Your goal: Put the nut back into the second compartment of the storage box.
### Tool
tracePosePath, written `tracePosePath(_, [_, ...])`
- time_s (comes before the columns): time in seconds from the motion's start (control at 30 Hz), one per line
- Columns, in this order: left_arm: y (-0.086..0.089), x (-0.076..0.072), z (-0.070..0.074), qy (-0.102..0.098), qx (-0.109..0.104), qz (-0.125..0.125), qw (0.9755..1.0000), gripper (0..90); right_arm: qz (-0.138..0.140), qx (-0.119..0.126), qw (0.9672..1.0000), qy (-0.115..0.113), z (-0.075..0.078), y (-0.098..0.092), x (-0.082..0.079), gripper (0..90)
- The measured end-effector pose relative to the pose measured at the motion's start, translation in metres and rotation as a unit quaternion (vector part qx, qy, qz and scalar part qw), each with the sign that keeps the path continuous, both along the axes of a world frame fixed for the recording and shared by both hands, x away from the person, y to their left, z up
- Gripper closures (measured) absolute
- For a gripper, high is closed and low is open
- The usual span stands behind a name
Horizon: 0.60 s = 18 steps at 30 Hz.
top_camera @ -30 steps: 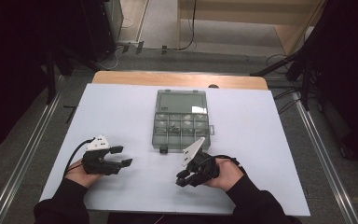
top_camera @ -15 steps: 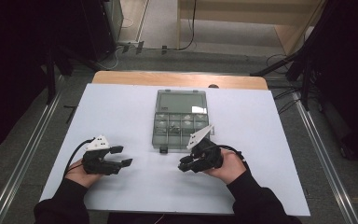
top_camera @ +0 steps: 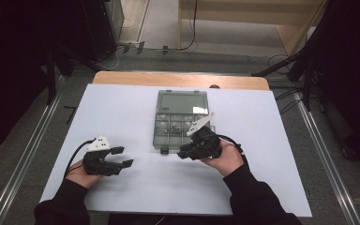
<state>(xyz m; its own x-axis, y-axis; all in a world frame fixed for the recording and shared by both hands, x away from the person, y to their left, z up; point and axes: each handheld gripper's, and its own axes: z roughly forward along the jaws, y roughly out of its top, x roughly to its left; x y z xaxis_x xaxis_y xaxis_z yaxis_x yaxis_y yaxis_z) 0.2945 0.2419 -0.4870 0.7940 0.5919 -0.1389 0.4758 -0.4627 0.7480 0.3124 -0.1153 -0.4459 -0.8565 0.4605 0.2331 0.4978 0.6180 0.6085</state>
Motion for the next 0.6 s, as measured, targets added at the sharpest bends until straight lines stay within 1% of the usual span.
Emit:
tracePosePath(0.13, [0.0,0.0,0.0,0.002,0.0,0.0,1.0,32.8,-0.01,-0.001,0.9999,0.003,0.002,0.002,0.009,71.3])
tracePosePath(0.27, [0.0,0.0,0.0,0.004,0.0,-0.001,1.0,32.8,-0.022,0.006,0.9997,0.005,0.005,0.004,0.018,71.3])
tracePosePath(0.43, [0.0,0.0,0.0,0.005,-0.001,0.0,1.0,32.8,-0.035,0.0,0.9994,0.004,0.007,0.008,0.032,71.3])
tracePosePath(0.5, [0.0,0.0,-0.001,0.006,-0.001,0.0,1.0,32.8,-0.037,0.006,0.9993,0.004,0.006,0.009,0.036,71.3])
tracePosePath(0.6, [0.001,0.0,0.0,0.005,-0.003,0.002,1.0,32.8,-0.048,0.003,0.9988,0.004,0.007,0.009,0.046,71.3])
